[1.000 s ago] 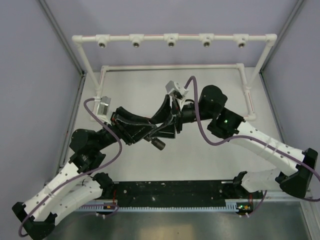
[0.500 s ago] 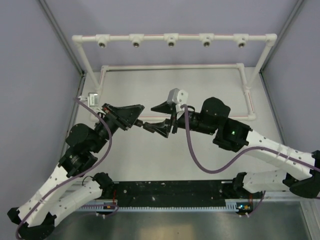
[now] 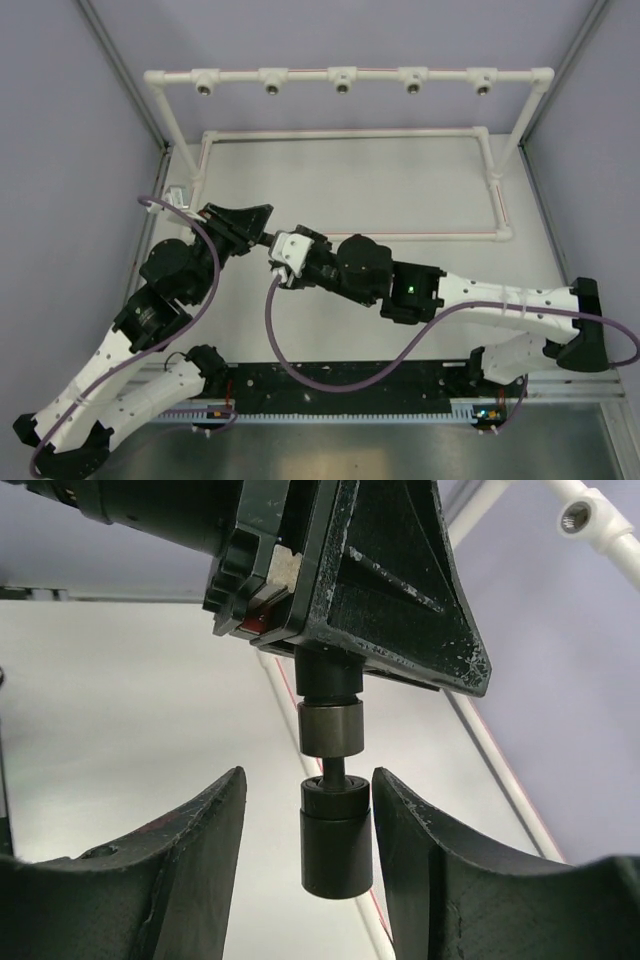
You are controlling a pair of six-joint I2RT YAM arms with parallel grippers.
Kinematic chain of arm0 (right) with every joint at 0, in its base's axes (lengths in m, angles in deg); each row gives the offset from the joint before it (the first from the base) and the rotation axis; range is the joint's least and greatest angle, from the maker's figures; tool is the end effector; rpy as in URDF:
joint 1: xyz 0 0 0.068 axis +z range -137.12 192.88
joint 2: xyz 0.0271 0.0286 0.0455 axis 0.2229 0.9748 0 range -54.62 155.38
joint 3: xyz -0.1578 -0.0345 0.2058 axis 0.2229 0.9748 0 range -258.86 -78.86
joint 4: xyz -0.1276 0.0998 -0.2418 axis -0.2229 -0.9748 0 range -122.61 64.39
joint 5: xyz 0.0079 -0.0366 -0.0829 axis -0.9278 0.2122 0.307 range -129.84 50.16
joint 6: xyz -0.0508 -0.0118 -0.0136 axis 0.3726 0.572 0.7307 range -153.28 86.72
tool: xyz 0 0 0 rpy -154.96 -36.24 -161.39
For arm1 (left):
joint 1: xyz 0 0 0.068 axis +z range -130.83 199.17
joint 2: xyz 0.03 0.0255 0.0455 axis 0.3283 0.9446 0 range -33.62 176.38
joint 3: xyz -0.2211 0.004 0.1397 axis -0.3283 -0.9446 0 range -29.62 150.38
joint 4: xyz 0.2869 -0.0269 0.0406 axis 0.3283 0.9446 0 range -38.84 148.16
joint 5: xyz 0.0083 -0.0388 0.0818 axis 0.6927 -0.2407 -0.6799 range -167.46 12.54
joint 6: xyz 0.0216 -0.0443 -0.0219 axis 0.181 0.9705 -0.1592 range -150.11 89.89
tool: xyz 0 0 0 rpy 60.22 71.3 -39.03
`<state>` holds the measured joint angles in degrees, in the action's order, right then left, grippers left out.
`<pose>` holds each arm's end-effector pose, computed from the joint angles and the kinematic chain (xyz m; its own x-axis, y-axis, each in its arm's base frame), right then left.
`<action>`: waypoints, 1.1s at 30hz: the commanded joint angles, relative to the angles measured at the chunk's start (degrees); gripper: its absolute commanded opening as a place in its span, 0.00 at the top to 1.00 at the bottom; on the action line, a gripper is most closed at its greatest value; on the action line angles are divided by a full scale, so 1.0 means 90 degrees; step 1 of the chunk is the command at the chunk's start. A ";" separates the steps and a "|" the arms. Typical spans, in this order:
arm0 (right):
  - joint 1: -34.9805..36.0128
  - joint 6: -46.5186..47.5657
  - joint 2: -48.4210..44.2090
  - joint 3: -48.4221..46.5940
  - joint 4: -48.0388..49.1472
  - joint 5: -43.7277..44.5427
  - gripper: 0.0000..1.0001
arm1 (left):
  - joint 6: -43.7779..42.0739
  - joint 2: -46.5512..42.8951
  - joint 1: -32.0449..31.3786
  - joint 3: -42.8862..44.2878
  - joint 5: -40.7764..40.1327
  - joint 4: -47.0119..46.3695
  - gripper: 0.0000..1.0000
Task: Install the water faucets
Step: Screw the water faucet onto the adaptor.
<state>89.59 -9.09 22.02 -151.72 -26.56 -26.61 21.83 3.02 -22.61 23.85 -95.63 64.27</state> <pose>0.0883 0.3385 0.3918 0.3494 -0.2559 -0.9014 -0.8241 0.3738 -0.4255 0.1357 -0.1064 0.4085 -0.2857 -0.7478 -0.5993 0.2855 0.5306 -0.7981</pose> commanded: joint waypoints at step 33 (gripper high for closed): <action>0.0422 0.1347 0.0937 -0.1171 -0.0360 0.1167 1.00 | -0.0242 -0.0204 -0.0026 -0.0061 0.0561 -0.0983 1.00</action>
<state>93.02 5.47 29.51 -156.40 -22.76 -13.93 23.52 2.96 -22.55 23.83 -96.99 65.86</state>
